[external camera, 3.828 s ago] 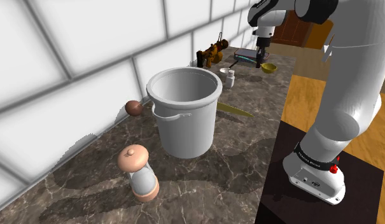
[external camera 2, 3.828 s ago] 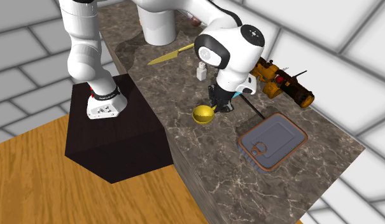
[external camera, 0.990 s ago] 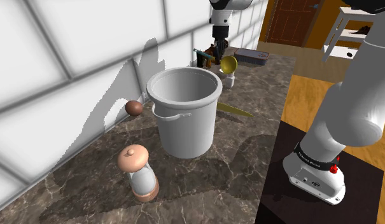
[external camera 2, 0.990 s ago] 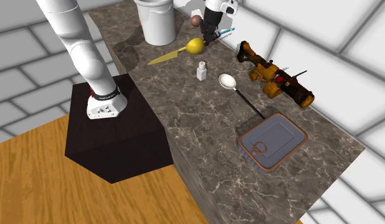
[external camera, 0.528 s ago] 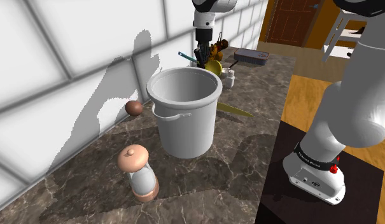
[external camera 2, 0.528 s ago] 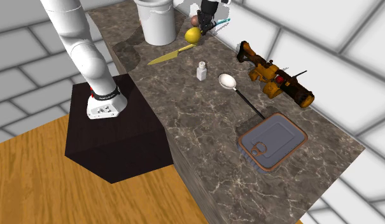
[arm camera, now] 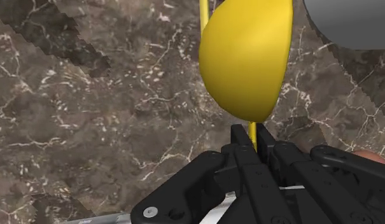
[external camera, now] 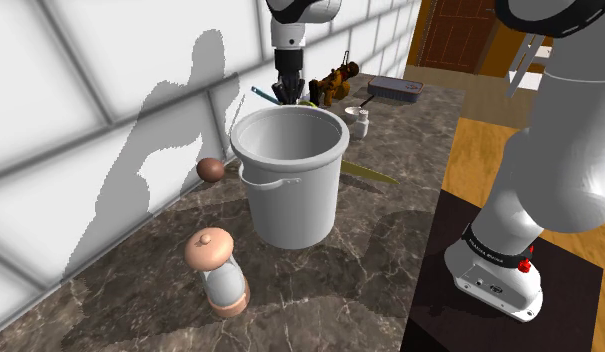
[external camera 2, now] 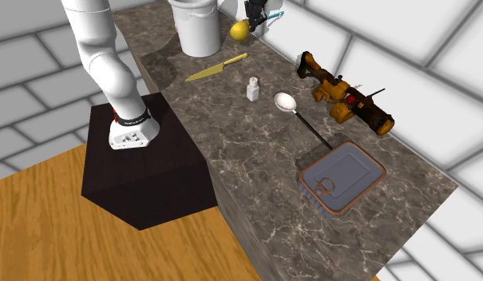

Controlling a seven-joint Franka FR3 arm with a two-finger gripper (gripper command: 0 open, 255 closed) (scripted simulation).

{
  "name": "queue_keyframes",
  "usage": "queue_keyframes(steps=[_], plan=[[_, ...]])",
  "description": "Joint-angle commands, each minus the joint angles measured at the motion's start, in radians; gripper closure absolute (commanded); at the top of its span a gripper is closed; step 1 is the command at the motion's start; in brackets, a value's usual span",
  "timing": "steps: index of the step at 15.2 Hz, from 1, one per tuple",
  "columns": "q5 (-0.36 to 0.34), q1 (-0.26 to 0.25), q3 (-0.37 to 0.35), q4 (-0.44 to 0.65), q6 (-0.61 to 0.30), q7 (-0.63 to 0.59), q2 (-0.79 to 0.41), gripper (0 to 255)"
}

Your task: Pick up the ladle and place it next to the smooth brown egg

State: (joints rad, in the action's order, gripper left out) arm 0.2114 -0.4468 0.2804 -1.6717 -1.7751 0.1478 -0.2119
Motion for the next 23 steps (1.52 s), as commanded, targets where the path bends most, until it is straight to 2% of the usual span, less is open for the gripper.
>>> queue_keyframes(steps=[1, 5, 23], plan=[[0.012, -0.019, -0.017, 0.06, 0.011, -0.039, -0.045, 255], [0.027, -0.049, -0.044, 0.169, 0.033, -0.103, -0.122, 255], [0.053, -0.054, -0.052, 0.001, -0.181, -0.059, -0.175, 255]])
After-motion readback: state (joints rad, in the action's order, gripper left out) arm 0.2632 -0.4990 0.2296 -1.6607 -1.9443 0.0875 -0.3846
